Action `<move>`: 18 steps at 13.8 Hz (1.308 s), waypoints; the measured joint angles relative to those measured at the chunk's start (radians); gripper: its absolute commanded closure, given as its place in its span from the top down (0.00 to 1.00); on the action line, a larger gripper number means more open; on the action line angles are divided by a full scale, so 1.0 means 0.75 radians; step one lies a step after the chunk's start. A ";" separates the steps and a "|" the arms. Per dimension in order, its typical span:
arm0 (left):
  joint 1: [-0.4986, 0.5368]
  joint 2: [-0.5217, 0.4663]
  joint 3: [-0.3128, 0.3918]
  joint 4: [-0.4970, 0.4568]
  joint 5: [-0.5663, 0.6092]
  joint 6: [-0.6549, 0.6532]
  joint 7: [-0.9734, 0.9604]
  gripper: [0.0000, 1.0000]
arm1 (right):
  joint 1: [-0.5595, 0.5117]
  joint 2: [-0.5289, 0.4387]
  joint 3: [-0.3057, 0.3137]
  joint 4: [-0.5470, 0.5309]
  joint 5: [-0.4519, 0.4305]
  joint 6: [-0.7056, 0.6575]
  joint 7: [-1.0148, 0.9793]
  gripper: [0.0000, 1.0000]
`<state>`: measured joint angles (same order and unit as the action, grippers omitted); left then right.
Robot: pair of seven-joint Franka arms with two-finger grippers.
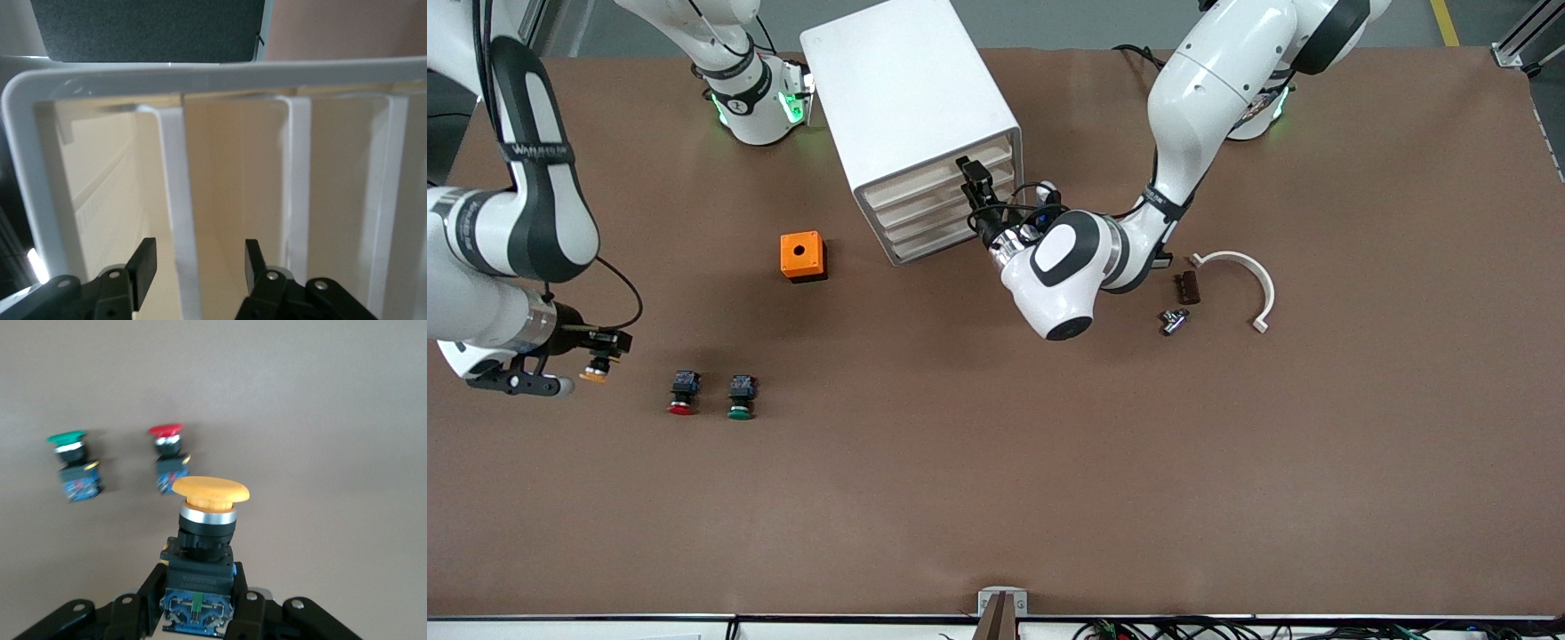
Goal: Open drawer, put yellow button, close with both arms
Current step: 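Pull the drawer open with the left gripper while the right gripper carries the button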
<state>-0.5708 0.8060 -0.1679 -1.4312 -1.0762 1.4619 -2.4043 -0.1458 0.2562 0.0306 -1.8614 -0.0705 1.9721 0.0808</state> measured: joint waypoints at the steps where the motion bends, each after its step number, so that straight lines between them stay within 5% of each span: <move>1: 0.000 0.000 0.000 0.004 -0.006 0.000 -0.001 0.12 | 0.037 -0.045 0.001 0.001 0.000 -0.068 0.072 0.00; 6: 0.000 0.000 0.000 0.011 -0.009 -0.002 -0.040 0.00 | 0.244 -0.212 0.005 0.073 0.000 -0.403 0.394 0.00; 11: 0.010 0.000 0.041 0.021 -0.021 -0.005 -0.045 0.00 | 0.510 -0.232 0.010 0.278 0.001 -0.705 0.817 0.00; 15: 0.082 0.000 0.102 0.055 -0.022 -0.019 -0.045 0.02 | 0.786 -0.230 0.014 0.397 0.042 -0.771 1.304 0.00; 18: 0.146 0.000 0.115 0.066 -0.022 -0.015 -0.045 0.06 | 0.935 -0.216 0.015 0.443 0.210 -0.734 1.636 0.00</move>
<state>-0.4617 0.8060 -0.0818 -1.3816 -1.0928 1.4503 -2.4380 0.5554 0.0940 0.0421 -1.5291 0.0870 1.4216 1.3081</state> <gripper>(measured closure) 0.859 0.577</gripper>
